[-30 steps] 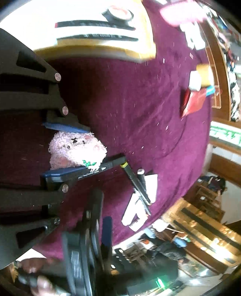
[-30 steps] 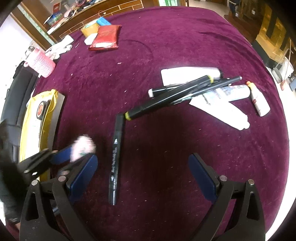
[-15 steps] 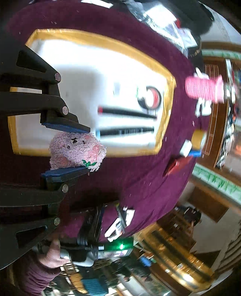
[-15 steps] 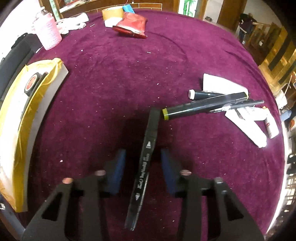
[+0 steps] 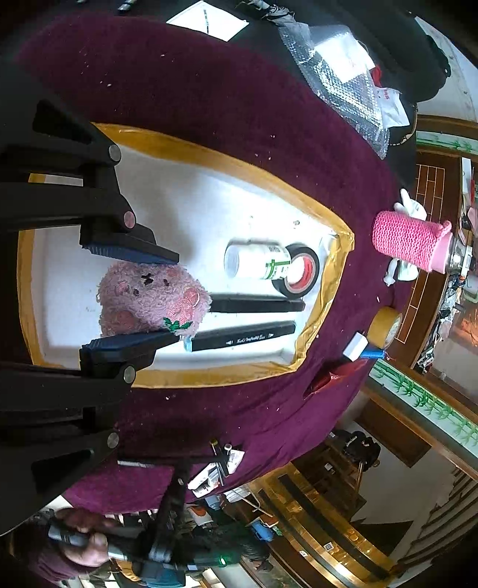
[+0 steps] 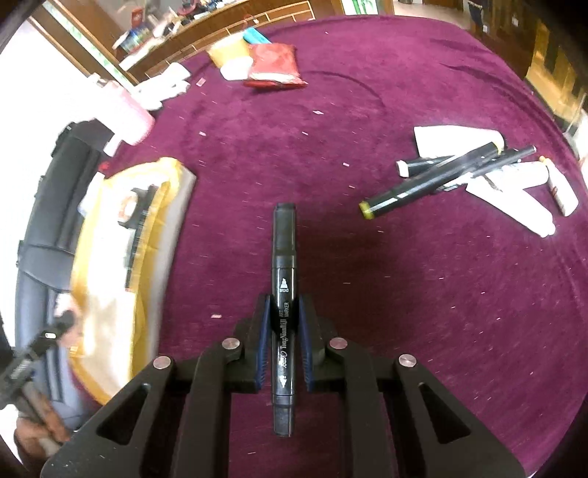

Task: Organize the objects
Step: 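Lower the pom-pom and marker into the tray with both grippers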

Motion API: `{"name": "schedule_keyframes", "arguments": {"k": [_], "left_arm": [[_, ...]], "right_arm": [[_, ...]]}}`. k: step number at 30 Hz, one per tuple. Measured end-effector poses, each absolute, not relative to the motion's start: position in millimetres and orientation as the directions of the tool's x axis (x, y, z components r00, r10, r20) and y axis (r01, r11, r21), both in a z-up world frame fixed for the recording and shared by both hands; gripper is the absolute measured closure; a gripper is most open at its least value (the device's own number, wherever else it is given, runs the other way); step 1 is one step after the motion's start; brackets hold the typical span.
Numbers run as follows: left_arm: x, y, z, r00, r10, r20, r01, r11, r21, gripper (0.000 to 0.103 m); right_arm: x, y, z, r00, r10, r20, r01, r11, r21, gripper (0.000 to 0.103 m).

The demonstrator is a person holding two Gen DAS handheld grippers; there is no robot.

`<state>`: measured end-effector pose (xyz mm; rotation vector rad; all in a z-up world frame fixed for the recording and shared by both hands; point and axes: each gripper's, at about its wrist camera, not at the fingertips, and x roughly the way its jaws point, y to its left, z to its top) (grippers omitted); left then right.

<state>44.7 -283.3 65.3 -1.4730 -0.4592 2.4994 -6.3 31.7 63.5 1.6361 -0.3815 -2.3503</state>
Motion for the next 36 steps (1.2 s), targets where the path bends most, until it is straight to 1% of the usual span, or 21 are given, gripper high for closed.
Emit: {"name": "schedule_keyframes", "arguments": {"k": [5, 11, 18, 26, 31, 33, 35, 36], "left_arm": [[39, -290, 60, -0.465, 0.317, -0.826, -0.026, -0.938, -0.345, 0.073], [21, -297, 53, -0.451, 0.285, -0.846, -0.042, -0.953, -0.299, 0.073], [-19, -303, 42, -0.437, 0.227, -0.871, -0.056, -0.973, -0.225, 0.073], [-59, -304, 26, -0.406, 0.197, -0.893, -0.047, -0.980, -0.195, 0.073], [-68, -297, 25, -0.419, 0.179, -0.890, -0.047, -0.983, -0.176, 0.068], [-70, -297, 26, -0.422, 0.188, -0.887, -0.043, -0.981, -0.188, 0.064], [-69, -297, 28, -0.421, 0.207, -0.883, -0.042, -0.977, -0.209, 0.056], [-69, -297, 29, -0.420, 0.210, -0.883, -0.040, -0.976, -0.213, 0.054]], "right_arm": [[-4, 10, 95, -0.362, -0.433, -0.825, 0.106, -0.899, 0.425, 0.090], [-12, -38, 108, -0.305, -0.509, -0.805, 0.195, -0.860, 0.471, 0.090], [-24, -103, 81, -0.173, -0.561, -0.809, 0.243, -0.821, 0.517, 0.090], [-40, -147, 34, -0.052, -0.568, -0.822, 0.213, -0.810, 0.546, 0.090], [-46, -164, 20, -0.031, -0.550, -0.834, 0.212, -0.819, 0.533, 0.090], [-48, -166, 17, -0.027, -0.548, -0.836, 0.210, -0.821, 0.531, 0.090], [-48, -168, 15, -0.020, -0.548, -0.836, 0.211, -0.820, 0.533, 0.090], [-48, -170, 14, -0.016, -0.546, -0.837, 0.213, -0.820, 0.531, 0.090]]}}
